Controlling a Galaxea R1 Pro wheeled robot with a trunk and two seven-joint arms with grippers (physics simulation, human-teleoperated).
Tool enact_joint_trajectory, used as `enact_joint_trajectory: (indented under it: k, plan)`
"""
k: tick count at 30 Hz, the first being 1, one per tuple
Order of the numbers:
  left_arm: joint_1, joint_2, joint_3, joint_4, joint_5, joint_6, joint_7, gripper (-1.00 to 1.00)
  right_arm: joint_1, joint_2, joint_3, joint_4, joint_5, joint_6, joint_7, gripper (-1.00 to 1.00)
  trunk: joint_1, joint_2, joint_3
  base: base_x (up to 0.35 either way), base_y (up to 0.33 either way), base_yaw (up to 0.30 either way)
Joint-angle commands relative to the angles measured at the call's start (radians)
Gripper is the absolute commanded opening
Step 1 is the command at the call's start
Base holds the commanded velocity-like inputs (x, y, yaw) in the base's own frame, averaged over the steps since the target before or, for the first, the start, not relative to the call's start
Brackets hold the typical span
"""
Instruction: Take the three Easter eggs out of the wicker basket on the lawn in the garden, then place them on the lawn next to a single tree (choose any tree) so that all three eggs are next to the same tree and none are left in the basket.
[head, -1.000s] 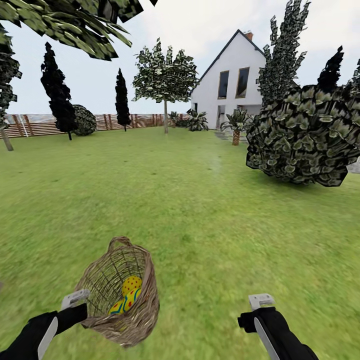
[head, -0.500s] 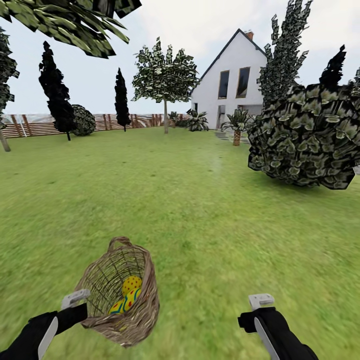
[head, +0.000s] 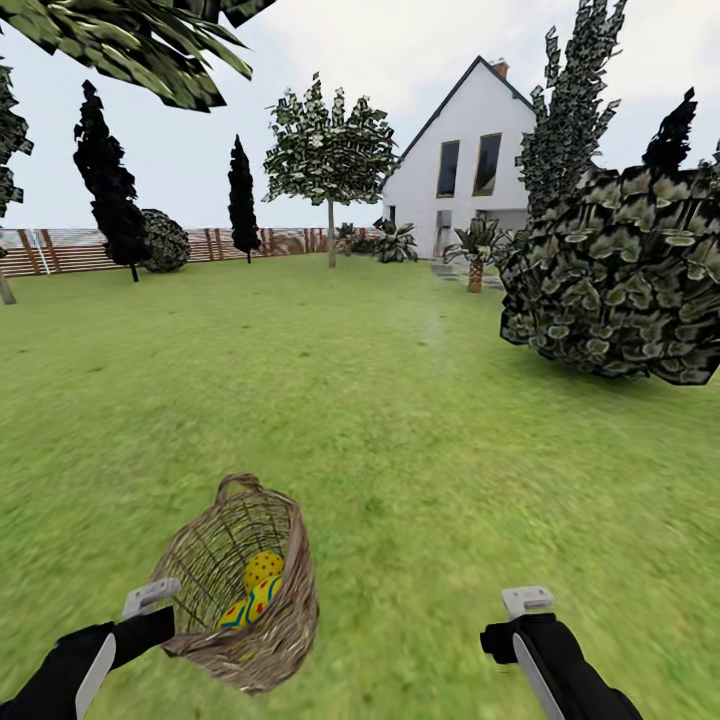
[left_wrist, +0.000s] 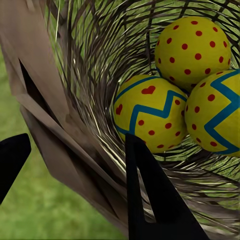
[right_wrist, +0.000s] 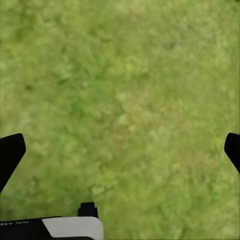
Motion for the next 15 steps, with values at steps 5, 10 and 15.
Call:
enact_joint_trajectory:
  k: [5, 10, 15]
  plan:
    - [-0.001, 0.000, 0.004, -0.002, 0.015, 0.009, -0.003, -1.00, -0.001, -0.001, 0.003, 0.000, -0.011, 0.003, -0.010, 1.00, 0.001, -0.001, -0.001, 0.335, 0.000, 0.000]
    - [-0.001, 0.000, 0.005, -0.003, 0.016, 0.009, -0.004, -1.00, -0.001, -0.001, 0.004, -0.006, -0.011, 0.003, -0.011, 1.00, 0.001, -0.001, -0.001, 0.335, 0.000, 0.000]
    - [-0.001, 0.000, 0.006, -0.004, 0.016, 0.006, -0.001, -1.00, -0.001, -0.001, 0.005, -0.009, -0.014, 0.005, -0.010, 1.00, 0.001, -0.001, -0.001, 0.335, 0.000, 0.000]
